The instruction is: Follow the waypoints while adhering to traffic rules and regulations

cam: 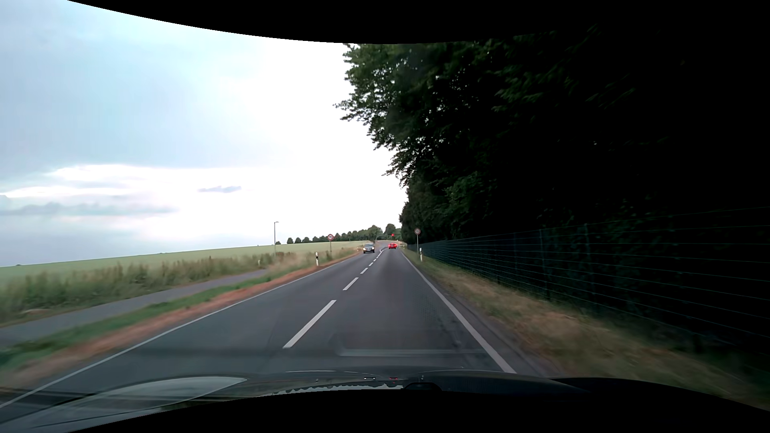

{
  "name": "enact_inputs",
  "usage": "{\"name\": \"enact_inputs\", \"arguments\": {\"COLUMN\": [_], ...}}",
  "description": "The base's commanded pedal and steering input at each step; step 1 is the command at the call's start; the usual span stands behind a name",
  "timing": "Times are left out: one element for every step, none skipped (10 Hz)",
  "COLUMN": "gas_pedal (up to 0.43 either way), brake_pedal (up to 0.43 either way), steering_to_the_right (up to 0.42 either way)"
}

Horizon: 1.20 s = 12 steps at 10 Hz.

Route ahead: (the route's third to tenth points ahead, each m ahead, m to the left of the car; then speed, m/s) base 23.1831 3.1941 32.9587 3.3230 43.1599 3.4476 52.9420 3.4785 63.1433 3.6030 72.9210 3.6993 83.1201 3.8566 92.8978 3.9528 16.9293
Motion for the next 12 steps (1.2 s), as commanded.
{"name": "enact_inputs", "arguments": {"gas_pedal": [0.150,0.150,0.150,0.150,0.150,0.150,0.138,0.138,0.138,0.138,0.138,0.138], "brake_pedal": [0.000,0.000,0.000,0.000,0.000,0.000,0.000,0.000,0.000,0.000,0.000,0.000], "steering_to_the_right": [-0.008,-0.009,-0.007,-0.005,-0.004,-0.004,-0.003,-0.003,-0.003,-0.003,-0.003,-0.003]}}
